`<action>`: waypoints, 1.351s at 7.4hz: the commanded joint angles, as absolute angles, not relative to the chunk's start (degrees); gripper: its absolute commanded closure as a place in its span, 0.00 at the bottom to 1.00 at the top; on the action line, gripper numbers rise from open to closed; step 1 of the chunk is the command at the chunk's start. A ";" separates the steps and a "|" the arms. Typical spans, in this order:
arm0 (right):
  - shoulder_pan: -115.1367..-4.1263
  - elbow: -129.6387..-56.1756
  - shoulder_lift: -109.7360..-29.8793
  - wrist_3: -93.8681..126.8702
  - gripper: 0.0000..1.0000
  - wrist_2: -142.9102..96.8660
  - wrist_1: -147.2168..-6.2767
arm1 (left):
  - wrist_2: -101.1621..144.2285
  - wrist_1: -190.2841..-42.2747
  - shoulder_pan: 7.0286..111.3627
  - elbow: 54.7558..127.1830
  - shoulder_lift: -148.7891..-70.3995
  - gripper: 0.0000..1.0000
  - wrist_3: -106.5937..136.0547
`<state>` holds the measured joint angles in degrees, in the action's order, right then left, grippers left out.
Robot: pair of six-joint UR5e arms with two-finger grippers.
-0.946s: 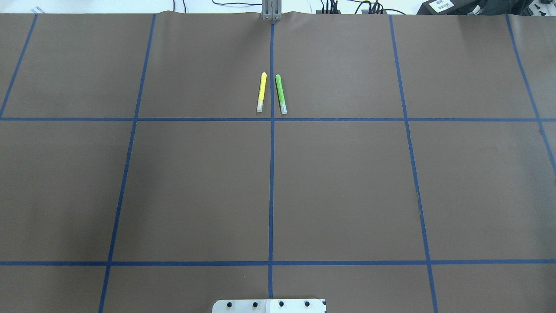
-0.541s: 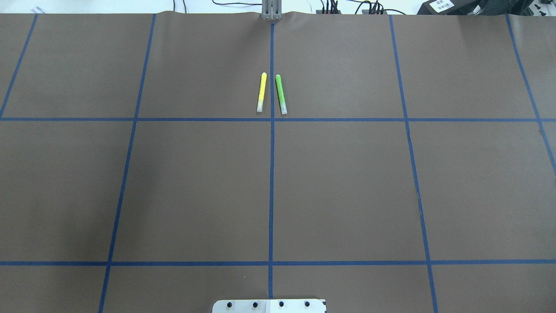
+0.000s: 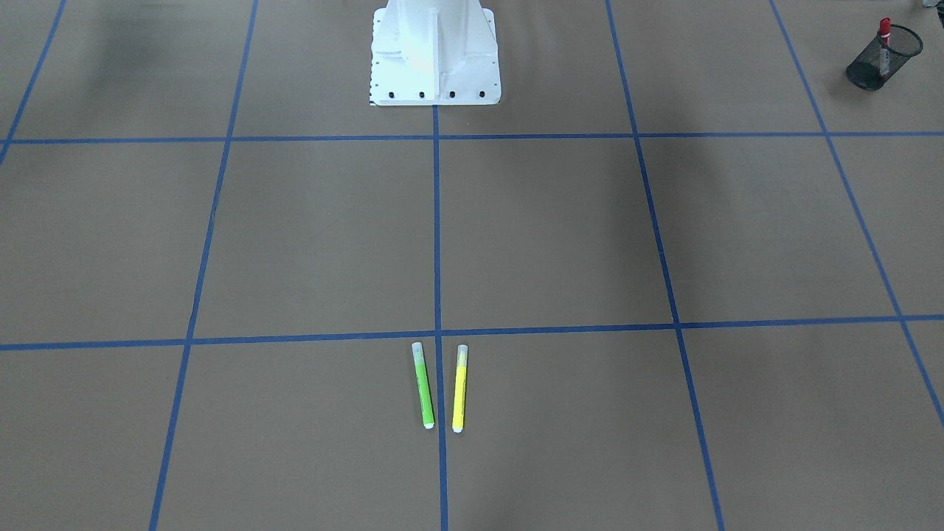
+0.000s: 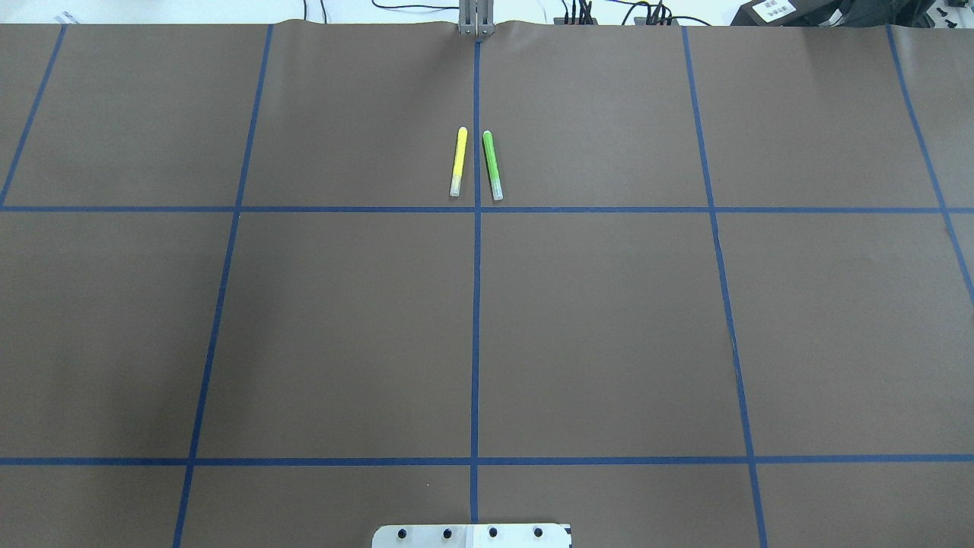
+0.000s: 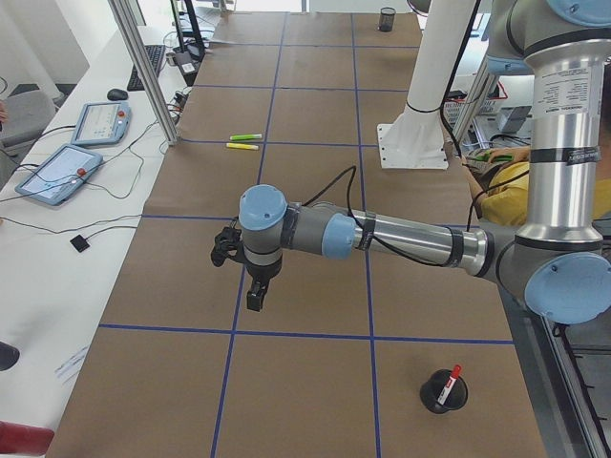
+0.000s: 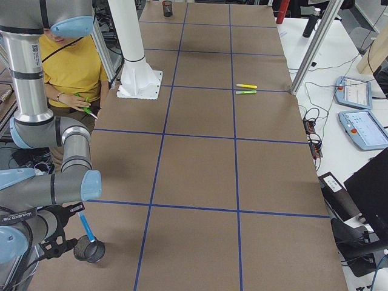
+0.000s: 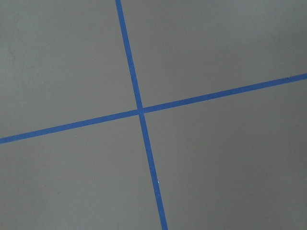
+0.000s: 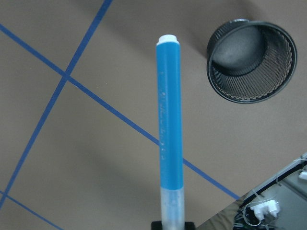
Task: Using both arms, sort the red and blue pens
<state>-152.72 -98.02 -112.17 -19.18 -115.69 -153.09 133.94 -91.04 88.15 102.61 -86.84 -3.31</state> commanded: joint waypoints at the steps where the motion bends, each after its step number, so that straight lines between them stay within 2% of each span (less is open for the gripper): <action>1: -153.72 -88.82 -109.80 -17.93 1.00 -115.58 -153.37 | 133.95 -91.05 88.15 102.74 -86.84 0.00 -3.34; 2: -153.37 -83.64 -107.60 -17.93 1.00 -115.05 -153.28 | 133.95 -91.05 88.15 102.83 -86.84 0.00 -3.34; 3: -153.54 -81.84 -106.45 -17.93 1.00 -114.18 -153.37 | 133.95 -91.05 88.15 102.92 -86.84 0.00 -3.34; 10: -157.06 -81.56 -106.44 -18.81 1.00 -109.34 -151.80 | 133.95 -91.05 88.15 103.18 -86.84 0.00 -3.25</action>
<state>-156.94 -81.57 -106.44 -18.76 -109.43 -152.50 133.95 -91.05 88.15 103.18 -86.82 -3.25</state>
